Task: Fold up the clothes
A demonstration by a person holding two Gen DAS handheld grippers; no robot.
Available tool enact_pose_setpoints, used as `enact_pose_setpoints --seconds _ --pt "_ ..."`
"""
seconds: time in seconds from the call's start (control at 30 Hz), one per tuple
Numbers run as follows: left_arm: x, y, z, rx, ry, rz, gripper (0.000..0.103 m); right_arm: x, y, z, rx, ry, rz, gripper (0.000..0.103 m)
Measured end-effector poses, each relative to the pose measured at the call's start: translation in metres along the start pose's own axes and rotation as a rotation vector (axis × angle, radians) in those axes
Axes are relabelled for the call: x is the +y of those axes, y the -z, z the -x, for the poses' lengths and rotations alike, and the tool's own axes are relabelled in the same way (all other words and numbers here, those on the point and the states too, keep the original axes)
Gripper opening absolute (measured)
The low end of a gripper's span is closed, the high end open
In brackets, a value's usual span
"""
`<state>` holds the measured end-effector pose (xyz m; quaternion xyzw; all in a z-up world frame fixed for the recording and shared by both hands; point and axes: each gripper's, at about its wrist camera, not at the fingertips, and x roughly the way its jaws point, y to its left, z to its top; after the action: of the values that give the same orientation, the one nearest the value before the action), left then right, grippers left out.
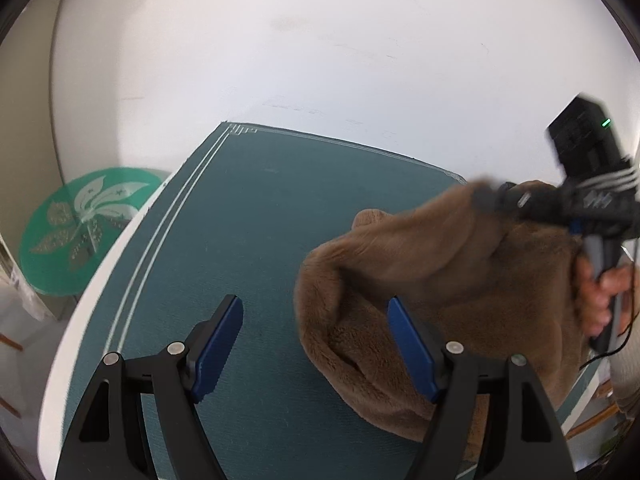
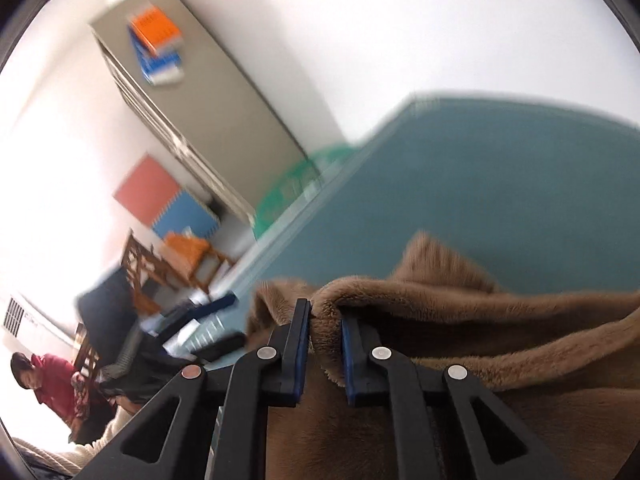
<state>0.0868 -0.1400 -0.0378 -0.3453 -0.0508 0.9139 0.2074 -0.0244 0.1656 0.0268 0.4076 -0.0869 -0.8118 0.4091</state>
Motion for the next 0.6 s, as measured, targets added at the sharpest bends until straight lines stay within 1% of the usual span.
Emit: enact_pose_setpoints --seconds 0.03,0.1,0.2,0.3,0.33,0.37,0.4,0.43,0.47,0.53,0.57,0.6 --pt "-0.003 -0.004 -0.001 0.000 0.008 -0.014 0.079 0.002 -0.003 0.011 -0.033 -0.007 0.014 0.015" --pt "-0.011 -0.013 -0.006 0.001 0.050 -0.049 0.081 0.007 -0.006 0.036 -0.080 -0.020 0.041 0.015" --pt "-0.023 -0.025 -0.017 0.013 0.103 -0.100 0.082 0.018 -0.002 0.045 -0.114 -0.030 0.056 0.015" --pt "-0.037 -0.036 -0.028 0.042 0.152 -0.124 0.082 0.020 0.006 0.053 -0.128 -0.034 0.064 0.015" --pt "-0.041 -0.038 -0.031 0.054 0.158 -0.129 0.070 0.021 0.009 0.053 -0.134 -0.032 0.069 0.015" --pt "-0.044 -0.039 -0.034 0.071 0.168 -0.129 0.041 0.022 0.013 0.053 -0.140 -0.029 0.075 0.016" --pt "-0.046 -0.040 -0.037 0.092 0.182 -0.117 0.029 0.023 0.016 0.053 -0.145 -0.026 0.080 0.016" --pt "-0.047 -0.039 -0.039 0.107 0.176 -0.096 0.021 0.025 0.019 0.053 -0.151 -0.024 0.086 0.016" --pt "-0.046 -0.037 -0.039 0.105 0.150 -0.075 0.019 0.026 0.020 0.052 -0.165 -0.021 0.085 0.016" --pt "-0.039 -0.034 -0.029 0.065 0.108 -0.037 0.018 0.025 0.028 0.066 -0.221 0.031 0.091 0.020" --pt "-0.031 -0.033 -0.021 0.038 0.097 0.001 0.018 0.028 0.031 0.069 -0.249 0.068 0.098 0.029" --pt "-0.022 -0.032 -0.010 0.008 0.089 0.047 0.018 0.027 0.035 0.077 -0.283 0.114 0.099 0.056"
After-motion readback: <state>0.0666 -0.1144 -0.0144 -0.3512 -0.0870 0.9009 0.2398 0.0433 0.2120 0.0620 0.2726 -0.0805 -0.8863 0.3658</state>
